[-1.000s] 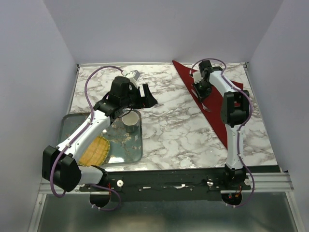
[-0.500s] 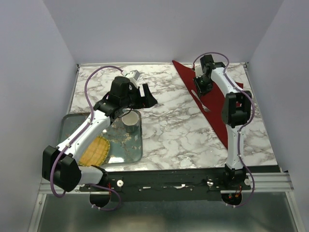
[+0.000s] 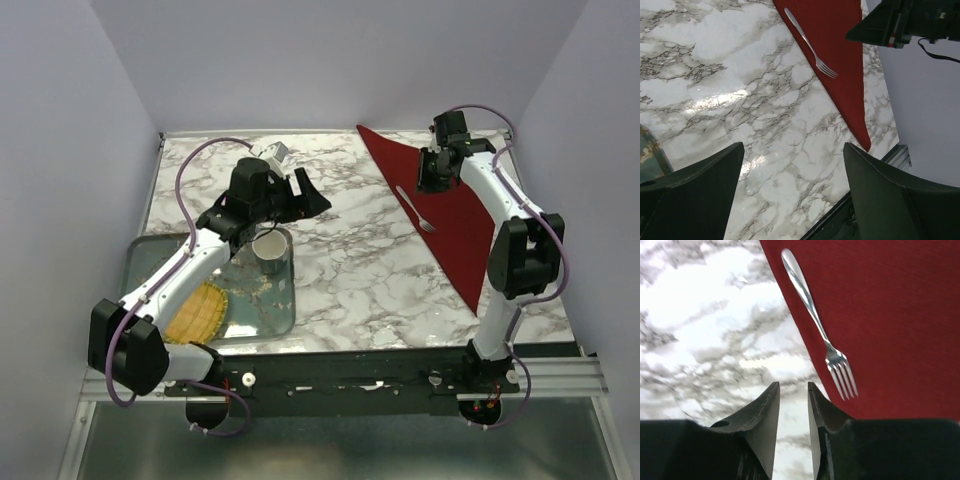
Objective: Fold the napkin, place the utensils inside, and roll it up
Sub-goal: Place the utensil onto the napkin
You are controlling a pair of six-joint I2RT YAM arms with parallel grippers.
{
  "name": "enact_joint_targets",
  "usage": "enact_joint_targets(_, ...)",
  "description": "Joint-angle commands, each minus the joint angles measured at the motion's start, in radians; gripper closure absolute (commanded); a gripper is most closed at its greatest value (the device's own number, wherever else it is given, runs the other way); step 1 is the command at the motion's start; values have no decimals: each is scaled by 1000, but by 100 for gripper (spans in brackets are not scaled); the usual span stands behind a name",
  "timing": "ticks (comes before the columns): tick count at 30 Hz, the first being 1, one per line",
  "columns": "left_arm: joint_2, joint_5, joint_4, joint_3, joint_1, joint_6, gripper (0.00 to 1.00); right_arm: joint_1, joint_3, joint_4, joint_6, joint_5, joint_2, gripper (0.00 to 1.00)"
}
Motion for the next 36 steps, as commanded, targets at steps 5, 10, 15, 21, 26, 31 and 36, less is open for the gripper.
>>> enact_joint_targets(5, 107, -7, 109, 33, -54, -105, 18, 4, 130, 282, 324, -209, 220, 69)
enact_joint_targets(10, 115, -66, 88, 58, -97, -96, 20, 5, 245, 363, 427, -176, 353, 87)
enact_joint_targets(15, 117, -105, 74, 64, -101, -81, 21, 5, 340, 400, 533, -136, 476, 96)
enact_joint_targets(21, 108, -125, 103, 52, -101, -69, 21, 5, 465, 400, 579, -128, 586, 99)
enact_joint_targets(26, 103, -131, 97, 64, -101, -53, 21, 5, 483, 400, 561, -88, 626, 99)
enact_joint_targets(31, 109, -119, 105, 63, -101, -52, 21, 4, 475, 400, 545, -65, 633, 99)
enact_joint_targets(36, 115, -111, 111, 60, -101, -56, 21, 1, 466, 382, 553, -56, 629, 99)
